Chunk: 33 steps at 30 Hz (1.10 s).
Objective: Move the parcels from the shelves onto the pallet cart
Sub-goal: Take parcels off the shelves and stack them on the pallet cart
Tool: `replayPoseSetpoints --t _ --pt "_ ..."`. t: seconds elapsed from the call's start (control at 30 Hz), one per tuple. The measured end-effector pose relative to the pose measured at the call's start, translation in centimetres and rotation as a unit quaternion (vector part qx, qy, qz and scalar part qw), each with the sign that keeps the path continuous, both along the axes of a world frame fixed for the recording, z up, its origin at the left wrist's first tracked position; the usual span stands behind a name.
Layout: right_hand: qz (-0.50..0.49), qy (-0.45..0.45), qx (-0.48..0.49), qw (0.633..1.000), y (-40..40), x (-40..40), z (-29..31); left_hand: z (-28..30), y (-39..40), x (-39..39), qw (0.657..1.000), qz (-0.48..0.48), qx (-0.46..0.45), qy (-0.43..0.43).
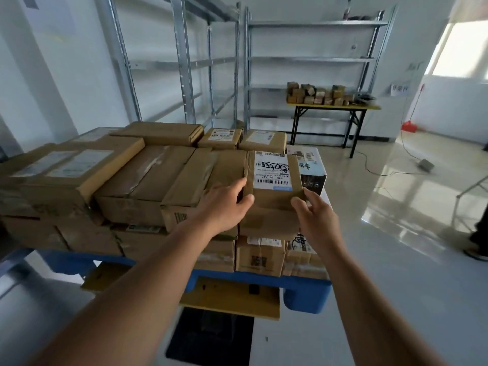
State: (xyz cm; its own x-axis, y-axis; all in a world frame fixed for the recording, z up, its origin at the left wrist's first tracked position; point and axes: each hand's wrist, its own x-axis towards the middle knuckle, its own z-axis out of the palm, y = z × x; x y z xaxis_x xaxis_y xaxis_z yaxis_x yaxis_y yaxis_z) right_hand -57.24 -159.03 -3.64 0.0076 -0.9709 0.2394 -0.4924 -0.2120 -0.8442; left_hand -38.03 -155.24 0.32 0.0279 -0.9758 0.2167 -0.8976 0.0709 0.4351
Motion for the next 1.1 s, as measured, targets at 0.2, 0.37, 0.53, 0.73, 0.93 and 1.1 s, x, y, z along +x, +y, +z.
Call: replayPoseSetpoints --t 0.2,0.37,0.53,0.73,0.93,1.1 --pt "0.007 0.026 -0.01 1.0 -0.5 0.3 -0.6 -0.4 -0.5 0.2 0.996 0.017 0.009 -0.083" --pt "0.024 0.047 0.014 0.999 -1.0 0.0 -1.0 -0.6 -0.6 0.4 0.994 -0.002 -0.012 -0.113" --pt "0.045 0.078 0.026 0.996 -1.6 0.1 -1.0 -0.9 -0.7 0.5 0.989 -0.007 -0.002 -0.149" --pt "0.043 0.102 0.05 0.993 -1.5 0.1 -0.7 -1.0 -0.6 0.4 0.987 -0.001 -0.005 -0.159" --pt "-0.005 0.178 0.015 0.984 -0.6 0.2 0.1 -0.9 0.9 0.1 0.993 -0.005 -0.035 -0.109" --pt "-0.057 0.186 -0.081 0.977 1.5 0.5 1.3 -0.4 3.5 0.6 0.995 0.018 -0.085 -0.051"
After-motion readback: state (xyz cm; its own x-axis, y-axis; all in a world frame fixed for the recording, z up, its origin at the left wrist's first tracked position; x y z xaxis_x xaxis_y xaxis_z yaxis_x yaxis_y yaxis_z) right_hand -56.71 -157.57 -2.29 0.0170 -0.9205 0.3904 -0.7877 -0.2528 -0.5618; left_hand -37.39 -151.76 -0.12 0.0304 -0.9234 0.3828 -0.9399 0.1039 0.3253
